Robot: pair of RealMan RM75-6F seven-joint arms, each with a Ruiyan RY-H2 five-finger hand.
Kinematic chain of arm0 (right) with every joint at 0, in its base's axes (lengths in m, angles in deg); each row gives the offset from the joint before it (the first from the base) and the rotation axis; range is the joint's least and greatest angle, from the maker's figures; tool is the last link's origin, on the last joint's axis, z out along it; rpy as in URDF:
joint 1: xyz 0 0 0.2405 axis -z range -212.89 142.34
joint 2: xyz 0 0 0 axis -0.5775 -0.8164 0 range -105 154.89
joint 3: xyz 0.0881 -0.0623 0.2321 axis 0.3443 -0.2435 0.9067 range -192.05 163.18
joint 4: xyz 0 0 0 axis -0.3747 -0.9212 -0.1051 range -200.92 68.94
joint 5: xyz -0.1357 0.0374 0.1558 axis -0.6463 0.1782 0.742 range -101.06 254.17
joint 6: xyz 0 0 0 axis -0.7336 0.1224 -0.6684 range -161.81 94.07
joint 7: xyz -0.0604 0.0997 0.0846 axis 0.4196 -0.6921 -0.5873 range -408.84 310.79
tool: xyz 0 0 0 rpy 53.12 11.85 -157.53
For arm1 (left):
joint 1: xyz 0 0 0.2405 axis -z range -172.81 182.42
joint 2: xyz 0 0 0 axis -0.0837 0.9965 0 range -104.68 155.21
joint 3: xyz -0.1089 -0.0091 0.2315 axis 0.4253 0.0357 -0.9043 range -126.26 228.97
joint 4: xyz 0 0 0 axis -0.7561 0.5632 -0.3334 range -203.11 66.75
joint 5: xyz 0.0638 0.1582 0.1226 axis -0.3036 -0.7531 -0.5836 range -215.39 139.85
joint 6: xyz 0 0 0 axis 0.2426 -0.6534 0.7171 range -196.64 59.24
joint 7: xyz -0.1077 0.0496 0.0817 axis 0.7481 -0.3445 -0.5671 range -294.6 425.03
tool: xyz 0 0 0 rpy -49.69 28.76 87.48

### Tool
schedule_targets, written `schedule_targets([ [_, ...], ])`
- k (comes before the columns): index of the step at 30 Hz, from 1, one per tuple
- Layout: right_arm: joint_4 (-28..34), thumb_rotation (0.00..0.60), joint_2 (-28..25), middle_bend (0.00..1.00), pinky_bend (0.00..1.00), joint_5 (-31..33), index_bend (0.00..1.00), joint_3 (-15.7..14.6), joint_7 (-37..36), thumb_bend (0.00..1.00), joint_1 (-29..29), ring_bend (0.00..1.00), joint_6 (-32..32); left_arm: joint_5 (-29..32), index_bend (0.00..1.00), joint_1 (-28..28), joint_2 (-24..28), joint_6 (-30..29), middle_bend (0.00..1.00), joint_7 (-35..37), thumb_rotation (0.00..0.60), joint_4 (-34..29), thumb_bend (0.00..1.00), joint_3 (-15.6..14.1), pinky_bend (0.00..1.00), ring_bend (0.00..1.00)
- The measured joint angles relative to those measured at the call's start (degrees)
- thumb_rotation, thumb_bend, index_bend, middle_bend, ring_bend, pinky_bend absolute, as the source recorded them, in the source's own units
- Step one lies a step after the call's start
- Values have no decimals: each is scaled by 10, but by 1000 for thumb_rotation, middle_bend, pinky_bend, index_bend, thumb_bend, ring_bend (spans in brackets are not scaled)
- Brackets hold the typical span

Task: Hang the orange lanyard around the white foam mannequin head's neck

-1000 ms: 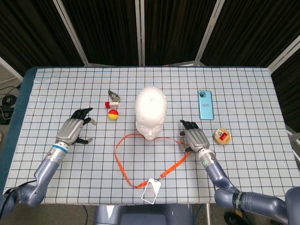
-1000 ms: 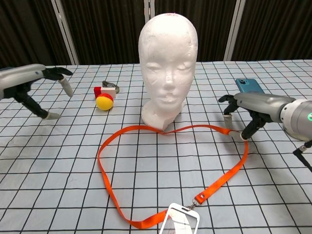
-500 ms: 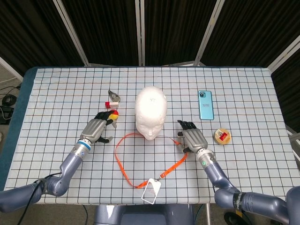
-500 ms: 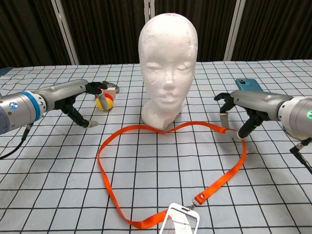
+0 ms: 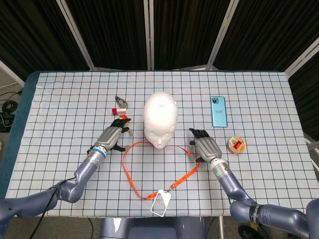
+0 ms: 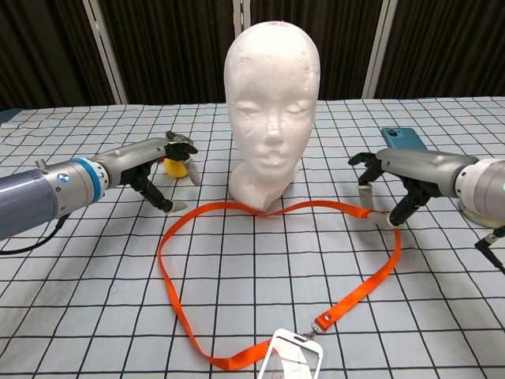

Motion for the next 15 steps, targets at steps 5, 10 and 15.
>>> schedule_targets([
  [5,-2,600,0,15,0,-3,728,0,-10,460,1,0,2,-8,386,17,-16,12,0,19,600,20,311,3,0,0],
  [10,-1,600,-3,15,0,-14,728,0,-22,460,4,0,4,-12,391,28,-22,14,0,23,600,20,312,5,0,0],
  [15,3,600,-7,15,0,-26,728,-2,-30,460,6,0,2,-18,391,31,-18,-12,0,6,600,14,313,9,0,0],
])
